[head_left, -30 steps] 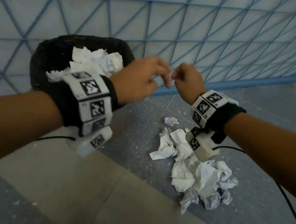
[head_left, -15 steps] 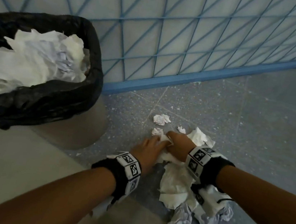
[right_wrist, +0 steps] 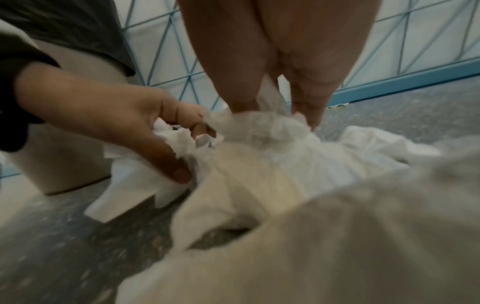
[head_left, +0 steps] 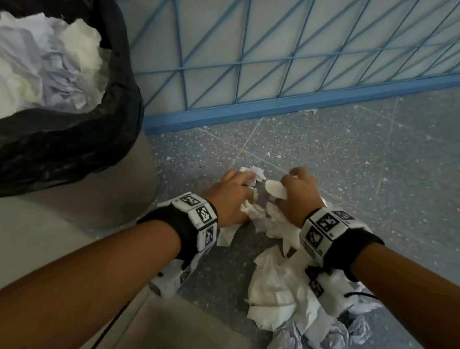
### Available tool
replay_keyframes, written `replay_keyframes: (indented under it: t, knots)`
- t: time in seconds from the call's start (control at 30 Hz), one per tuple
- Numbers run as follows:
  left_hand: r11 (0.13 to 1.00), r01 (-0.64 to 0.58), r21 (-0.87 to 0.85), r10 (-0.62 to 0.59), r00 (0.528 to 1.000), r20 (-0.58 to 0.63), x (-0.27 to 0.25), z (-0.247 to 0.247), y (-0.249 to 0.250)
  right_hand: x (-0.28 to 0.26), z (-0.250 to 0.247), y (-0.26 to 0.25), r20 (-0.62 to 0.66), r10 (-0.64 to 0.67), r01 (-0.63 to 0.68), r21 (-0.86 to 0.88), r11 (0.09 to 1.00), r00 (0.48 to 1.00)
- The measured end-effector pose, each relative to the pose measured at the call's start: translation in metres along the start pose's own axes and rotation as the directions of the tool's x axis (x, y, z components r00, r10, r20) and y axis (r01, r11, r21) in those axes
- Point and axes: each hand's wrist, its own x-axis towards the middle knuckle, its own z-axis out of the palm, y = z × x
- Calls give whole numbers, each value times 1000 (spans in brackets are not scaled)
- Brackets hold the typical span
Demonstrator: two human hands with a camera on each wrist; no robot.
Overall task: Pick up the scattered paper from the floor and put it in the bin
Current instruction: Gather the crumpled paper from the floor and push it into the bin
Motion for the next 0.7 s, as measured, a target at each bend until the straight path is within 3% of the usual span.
replay_keyframes:
  t: [0.1,0.23,0.4,0.53,0.63,0.7]
  knots:
    - [998,-51,-33,53,998,43,3,10,4,-6,12,6,87,14,-4,-113,994,996]
    - [1000,-4,-13,4,1000,11,-1,2,-3,-12,15,6,159,-34,45,-66,997,987]
    - [994,-67,-85,63,997,-49,-1,-17,-9,-14,1,11,-40,-2,11,234,972,999]
    - [994,-108,3,108,980,-165,13,-22,-6,-12,-5,30,-111,116,-85,253,964,987]
    - [996,-50,75,53,997,-47,28,-22,6,-11,5,39,-79,205,-196,109,975,976]
    - [1000,-19,22,18,999,48,32,-21,14,-12,15,42,-21,192,-189,91,978,981]
